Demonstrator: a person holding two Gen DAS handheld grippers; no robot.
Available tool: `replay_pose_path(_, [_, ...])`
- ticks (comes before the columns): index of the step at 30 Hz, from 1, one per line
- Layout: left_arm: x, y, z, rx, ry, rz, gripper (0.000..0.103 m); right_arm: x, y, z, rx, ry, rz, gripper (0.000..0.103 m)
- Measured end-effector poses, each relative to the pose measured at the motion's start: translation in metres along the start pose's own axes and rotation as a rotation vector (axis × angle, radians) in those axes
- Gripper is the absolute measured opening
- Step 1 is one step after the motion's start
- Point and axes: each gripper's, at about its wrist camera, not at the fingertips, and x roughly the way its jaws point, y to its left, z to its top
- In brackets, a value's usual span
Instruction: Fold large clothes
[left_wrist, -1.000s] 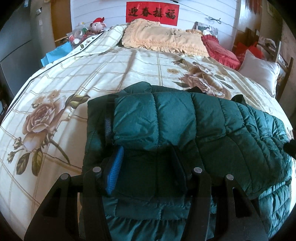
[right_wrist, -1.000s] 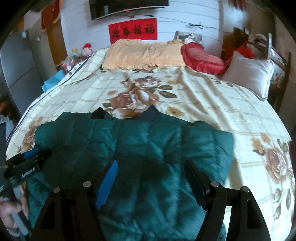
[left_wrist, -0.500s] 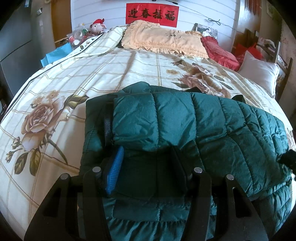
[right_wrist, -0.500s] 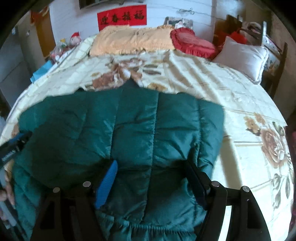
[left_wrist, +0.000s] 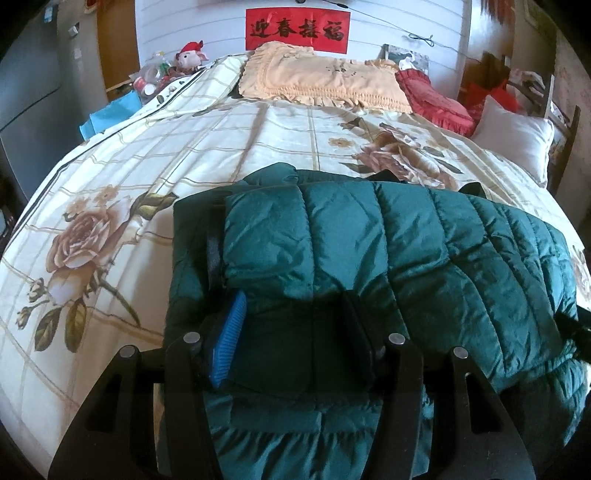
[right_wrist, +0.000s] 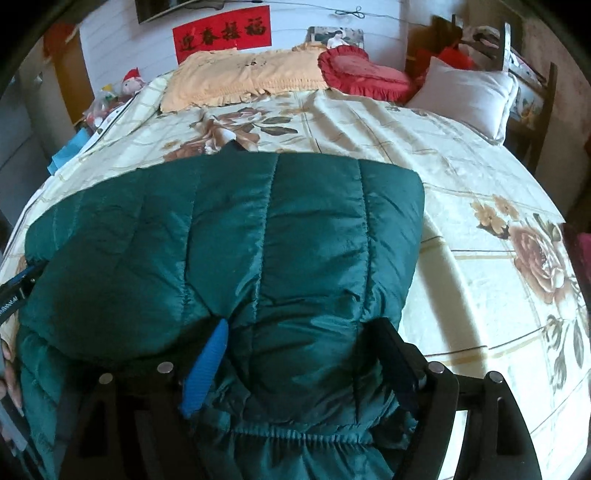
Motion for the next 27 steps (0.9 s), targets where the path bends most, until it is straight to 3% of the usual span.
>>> replay_pose_path(3, [-0.012, 0.004, -0.004, -0.002, 0.001, -0.009, 0.054, -0.024, -0.012, -0.004, 0.052, -0.036, 0.053, 0.077])
replay_pose_path(7, [-0.03, 0.006, -0.013, 0.019, -0.009, -0.01, 0.054, -0.054, -0.022, -0.013, 0.065, -0.061, 0.059, 0.077])
replay_pose_path(27, [-0.123, 0.065, -0.093, -0.009, 0.001, -0.012, 0.054, -0.117, -0.031, -0.112, 0.005, 0.024, 0.119, 0.078])
